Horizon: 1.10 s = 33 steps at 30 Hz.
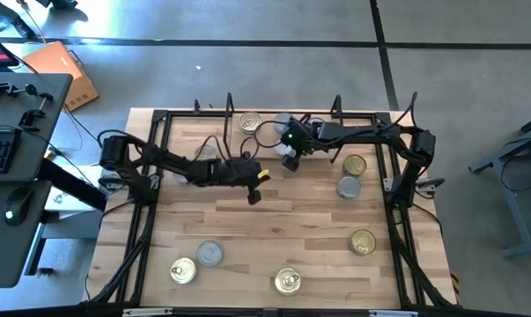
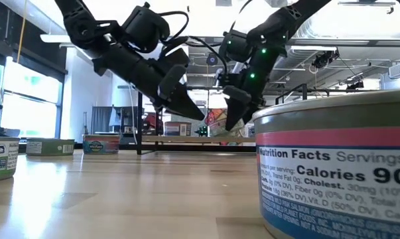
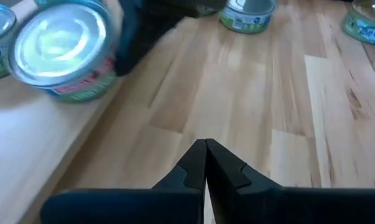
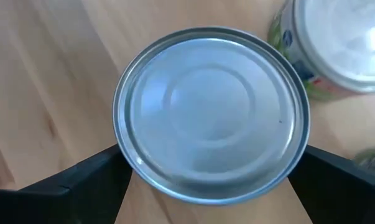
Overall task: Stack canned seafood by type on shelf
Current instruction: Put the green tuna can on the shelf aligned with the other green tuna can
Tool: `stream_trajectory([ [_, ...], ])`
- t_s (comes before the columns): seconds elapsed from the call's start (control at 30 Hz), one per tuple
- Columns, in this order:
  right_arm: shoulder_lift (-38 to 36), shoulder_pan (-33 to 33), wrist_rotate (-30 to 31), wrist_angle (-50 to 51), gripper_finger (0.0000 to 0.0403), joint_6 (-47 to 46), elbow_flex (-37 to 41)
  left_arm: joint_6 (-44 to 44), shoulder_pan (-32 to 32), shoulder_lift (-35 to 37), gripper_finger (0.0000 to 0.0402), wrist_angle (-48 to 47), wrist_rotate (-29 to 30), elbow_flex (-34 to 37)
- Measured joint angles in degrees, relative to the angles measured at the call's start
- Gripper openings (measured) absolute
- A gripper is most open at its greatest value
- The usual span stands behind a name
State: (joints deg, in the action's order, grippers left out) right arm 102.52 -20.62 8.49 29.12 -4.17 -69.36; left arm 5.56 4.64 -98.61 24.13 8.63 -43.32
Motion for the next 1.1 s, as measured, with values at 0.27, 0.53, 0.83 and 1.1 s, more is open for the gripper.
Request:
stream_trajectory([
  [0.27,0.0,-0.7,-4.2,0.9,0.0387,-2.4,0.0,-0.3,1.5,0.0,0.0,1.6,-2.2,0.0],
  [0.53,-0.1,-2.8,-4.7,1.9,0.0387,-6.3,0.0,-0.3,1.4,0.0,0.0,1.4,-2.3,0.0],
  [0.83,-0.1,-2.8,-8.9,-0.1,0.0387,-3.2,0.0,-0.9,1.6,0.0,0.0,2.4,-1.8,0.0],
  [1.1,-0.1,-3.0,-6.4,-0.6,0.0387,-2.4,0.0,-1.3,5.4,-0.4,0.0,8.1,-1.0,-0.1],
])
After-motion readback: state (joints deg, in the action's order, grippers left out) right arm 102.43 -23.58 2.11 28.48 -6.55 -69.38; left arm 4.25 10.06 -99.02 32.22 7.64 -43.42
